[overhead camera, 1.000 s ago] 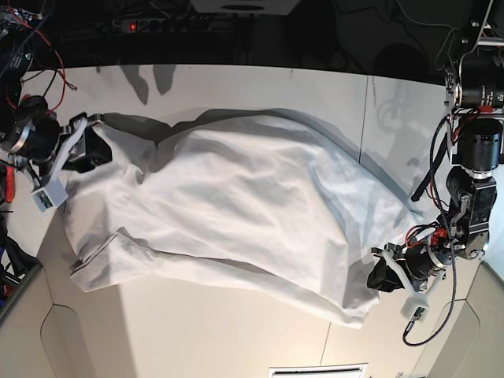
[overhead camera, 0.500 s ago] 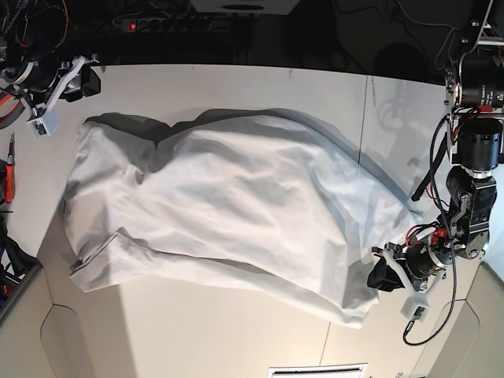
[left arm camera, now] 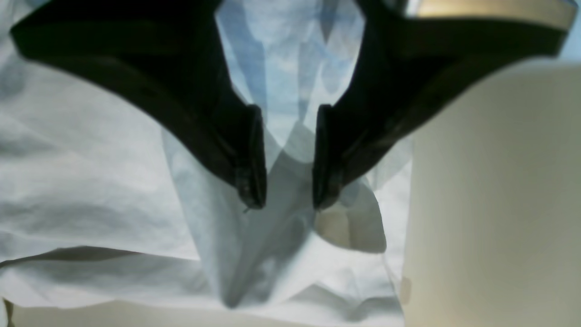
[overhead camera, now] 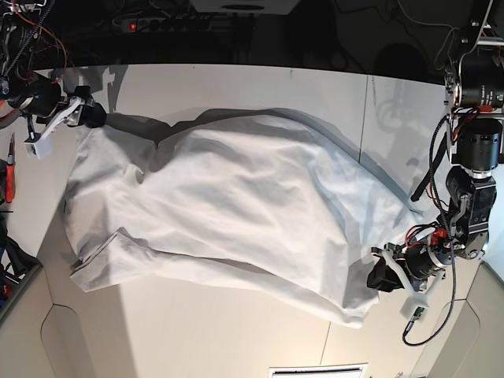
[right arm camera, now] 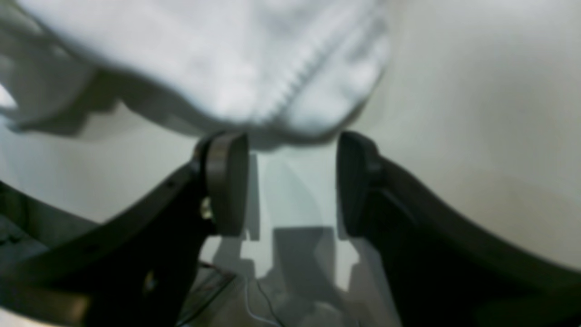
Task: Layout the t-shirt on the table in an organized manner, then fold the t-shirt properly
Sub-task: 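Grasp the t-shirt edge with the right gripper and pull it outward, then hold the shirt edge with the right gripper while the left gripper regrips its edge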
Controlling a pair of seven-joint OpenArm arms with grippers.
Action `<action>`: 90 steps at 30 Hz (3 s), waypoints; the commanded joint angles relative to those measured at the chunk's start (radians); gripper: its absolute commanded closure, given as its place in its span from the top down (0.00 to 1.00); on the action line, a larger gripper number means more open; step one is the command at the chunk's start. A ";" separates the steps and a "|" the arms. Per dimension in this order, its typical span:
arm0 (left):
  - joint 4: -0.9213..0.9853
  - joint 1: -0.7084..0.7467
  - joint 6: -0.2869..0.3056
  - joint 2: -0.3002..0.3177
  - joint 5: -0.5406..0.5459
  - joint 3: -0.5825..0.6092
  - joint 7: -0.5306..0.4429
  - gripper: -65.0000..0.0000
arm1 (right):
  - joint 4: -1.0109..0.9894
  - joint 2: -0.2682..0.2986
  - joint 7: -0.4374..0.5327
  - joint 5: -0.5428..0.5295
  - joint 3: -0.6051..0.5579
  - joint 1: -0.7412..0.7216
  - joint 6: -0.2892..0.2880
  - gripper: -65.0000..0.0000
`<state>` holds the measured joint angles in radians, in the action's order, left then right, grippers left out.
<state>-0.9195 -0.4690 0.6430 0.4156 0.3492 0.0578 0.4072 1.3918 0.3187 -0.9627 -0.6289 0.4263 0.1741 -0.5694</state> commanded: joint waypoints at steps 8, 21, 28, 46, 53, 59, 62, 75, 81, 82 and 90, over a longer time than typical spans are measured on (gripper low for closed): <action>-0.015 -0.032 -0.004 0.014 0.014 -0.006 -0.022 0.33 | 0.003 0.011 -0.036 -0.044 -0.142 -0.045 0.003 0.49; -0.015 -0.032 -0.004 0.014 0.014 -0.006 -0.014 0.33 | 0.034 0.011 -0.052 -0.041 -0.282 -0.210 0.004 0.00; -0.015 -0.032 -0.004 0.014 0.014 -0.006 -0.014 0.33 | 0.182 0.011 -0.063 -0.044 -0.282 -0.297 0.004 0.00; -0.015 -0.032 -0.004 0.014 0.017 -0.006 -0.030 0.33 | -0.213 -0.064 0.093 0.132 -0.290 -0.672 0.005 0.00; -0.015 -0.032 -0.004 0.014 0.016 -0.006 -0.029 0.33 | -0.523 -0.142 0.271 0.320 -0.373 -0.850 0.019 0.00; -0.015 -0.032 -0.004 0.014 0.017 -0.006 -0.029 0.33 | -0.658 -0.176 0.422 0.588 -0.476 -0.942 0.244 0.00; -0.015 -0.032 -0.004 0.014 0.017 -0.006 -0.029 0.33 | -0.663 -0.175 0.455 0.650 -0.501 -0.959 0.294 0.00; -0.015 -0.032 -0.004 0.014 0.030 -0.006 -0.029 0.33 | -0.475 -0.175 0.304 0.576 -0.500 -0.962 0.267 0.37; -0.023 -0.032 0.051 0.019 0.115 -0.042 0.003 0.33 | -0.248 -0.169 0.146 0.576 -0.500 -0.868 0.248 0.31; -0.027 -0.032 0.055 0.019 0.143 -0.065 0.017 0.33 | -0.224 -0.163 0.140 0.578 -0.500 -0.845 0.248 0.31; -0.072 -0.031 0.055 0.019 0.445 -0.282 0.280 0.36 | -0.200 -0.078 0.232 0.615 -0.494 -0.633 0.267 0.42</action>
<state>-0.9745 -0.4736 0.6872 0.4210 0.7738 -0.2207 0.7067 1.1767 0.2340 -0.7422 -0.0063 -0.0734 -0.4278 -0.3054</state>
